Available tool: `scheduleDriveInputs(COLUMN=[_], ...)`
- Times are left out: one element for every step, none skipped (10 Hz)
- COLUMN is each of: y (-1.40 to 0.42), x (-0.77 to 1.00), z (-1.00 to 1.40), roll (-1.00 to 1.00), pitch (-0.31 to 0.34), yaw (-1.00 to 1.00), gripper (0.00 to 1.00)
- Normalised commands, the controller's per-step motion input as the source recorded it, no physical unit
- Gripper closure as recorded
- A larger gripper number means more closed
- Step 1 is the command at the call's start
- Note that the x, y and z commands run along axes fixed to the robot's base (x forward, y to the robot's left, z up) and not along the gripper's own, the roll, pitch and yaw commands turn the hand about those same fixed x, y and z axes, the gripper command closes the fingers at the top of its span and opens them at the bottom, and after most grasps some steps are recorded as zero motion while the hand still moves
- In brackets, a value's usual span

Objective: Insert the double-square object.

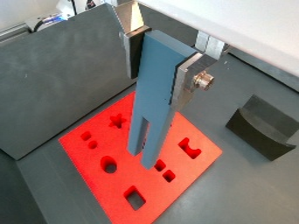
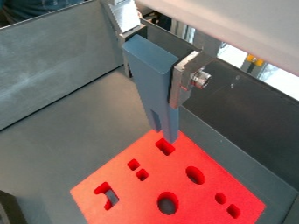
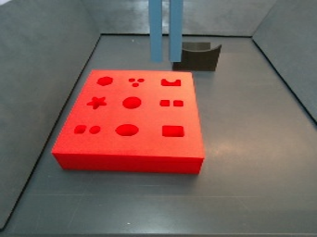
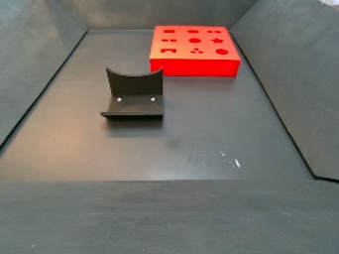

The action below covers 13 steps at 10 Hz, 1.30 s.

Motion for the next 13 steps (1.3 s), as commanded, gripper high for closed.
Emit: scheduleDriveInputs(y=[0.17,0.25,0.11,0.12,0.12,0.12,0.0,-0.11,0.0,-0.07,-0.06,-0.07,-0.12], x=[0.08,0.22,0.22,0.24,0.25,0.25,0.65,0.13,0.0,0.0,0.01,0.01,0.01], z=[-0.12,0.0,0.02,0.02,0.01,0.01,0.04,0.02,-0.06,0.0,0.02,0.02,0.03], roll=[0.16,0.5,0.5,0.5,0.5,0.5,0.5,0.02,0.02,0.5,0.5,0.5,0.5], pitch=[0.0,-0.007,-0.047,-0.057,-0.059,-0.06,0.0,0.003,0.0,-0.14,-0.126,-0.124,-0.093], yaw=[0.17,0.15,0.13,0.11,0.11,0.1,0.0,-0.11,0.03,0.0,0.0,0.0,-0.01], gripper=[1.0,1.0,1.0,1.0,1.0,1.0,1.0,1.0,1.0,1.0,1.0,1.0,1.0])
